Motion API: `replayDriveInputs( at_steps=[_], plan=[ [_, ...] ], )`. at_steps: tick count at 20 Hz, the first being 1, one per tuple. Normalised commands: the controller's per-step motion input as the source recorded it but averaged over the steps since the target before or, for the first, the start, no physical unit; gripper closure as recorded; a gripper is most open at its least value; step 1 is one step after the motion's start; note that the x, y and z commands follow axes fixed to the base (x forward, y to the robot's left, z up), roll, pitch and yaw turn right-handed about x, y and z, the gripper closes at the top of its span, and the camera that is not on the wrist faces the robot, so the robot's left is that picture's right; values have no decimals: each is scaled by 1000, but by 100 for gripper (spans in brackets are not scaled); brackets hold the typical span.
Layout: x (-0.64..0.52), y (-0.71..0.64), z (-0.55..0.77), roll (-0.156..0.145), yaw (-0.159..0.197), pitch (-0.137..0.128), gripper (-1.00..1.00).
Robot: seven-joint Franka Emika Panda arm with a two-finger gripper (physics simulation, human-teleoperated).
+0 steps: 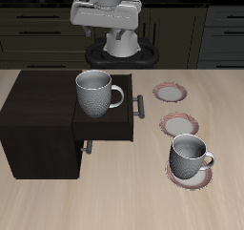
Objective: Place the porcelain mug that is in the drawer onto the middle plate relative to the robot
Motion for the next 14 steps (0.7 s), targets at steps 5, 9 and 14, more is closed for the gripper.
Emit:
replayDriveInputs(
  at_steps=[5, 9, 14],
  plan=[
    [229, -220, 197, -30, -9, 7, -100],
    [194, -157, 299, -40, -14, -16, -100],
    [151, 116, 197, 13, 47, -16, -100]
  ],
)
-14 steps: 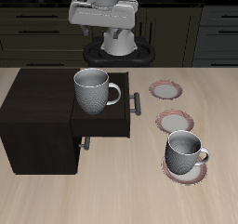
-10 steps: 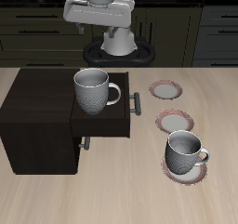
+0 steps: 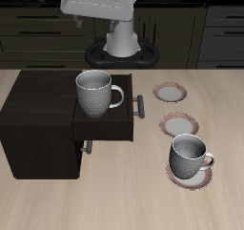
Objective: Place the porcelain mug that is in the drawer onto the middle plate relative to the robot
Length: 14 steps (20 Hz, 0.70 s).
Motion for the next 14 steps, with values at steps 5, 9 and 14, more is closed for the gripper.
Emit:
replayDriveInputs(
  at_steps=[5, 9, 14],
  plan=[
    [241, 61, 199, 0, 60, -19, -100],
    [233, -34, 128, 4, 63, -15, -100],
    [207, -32, 141, -26, 93, -16, -100]
  ],
)
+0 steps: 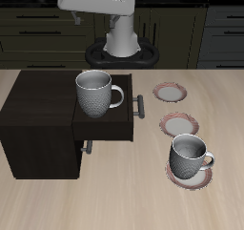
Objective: Place the porcelain mug that is in the drawer onto the middle plate relative to the robot
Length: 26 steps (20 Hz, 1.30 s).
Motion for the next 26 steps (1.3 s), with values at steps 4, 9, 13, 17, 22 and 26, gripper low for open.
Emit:
replayDriveInputs(
  at_steps=[4, 9, 13, 17, 22, 26],
  plan=[
    [134, -14, 98, -10, 93, -12, -100],
    [151, 62, 7, 16, 59, 9, -100],
    [170, 97, -8, 14, 29, 2, -100],
    [152, 44, -53, 7, 31, 5, -100],
    [206, 66, -79, 19, 33, -5, -100],
    [189, 69, -55, -4, 44, -2, -100]
  ],
)
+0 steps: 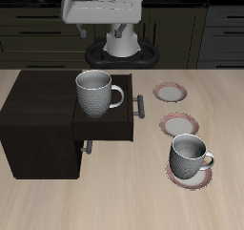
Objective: Place the porcelain mug that is in the drawer onto the middle plate relative to the robot
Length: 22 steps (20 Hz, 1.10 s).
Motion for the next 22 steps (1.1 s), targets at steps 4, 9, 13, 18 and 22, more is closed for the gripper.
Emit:
replayDriveInputs(
  at_steps=[4, 9, 13, 18, 22],
  plan=[
    [200, -32, -76, -6, 11, 4, -100],
    [142, 106, -253, 4, 49, 11, -100],
    [85, 87, -201, 6, 9, 21, -100],
    [94, 37, -299, -3, 1, 34, -100],
    [85, 11, -282, -2, 7, 37, -100]
  ],
)
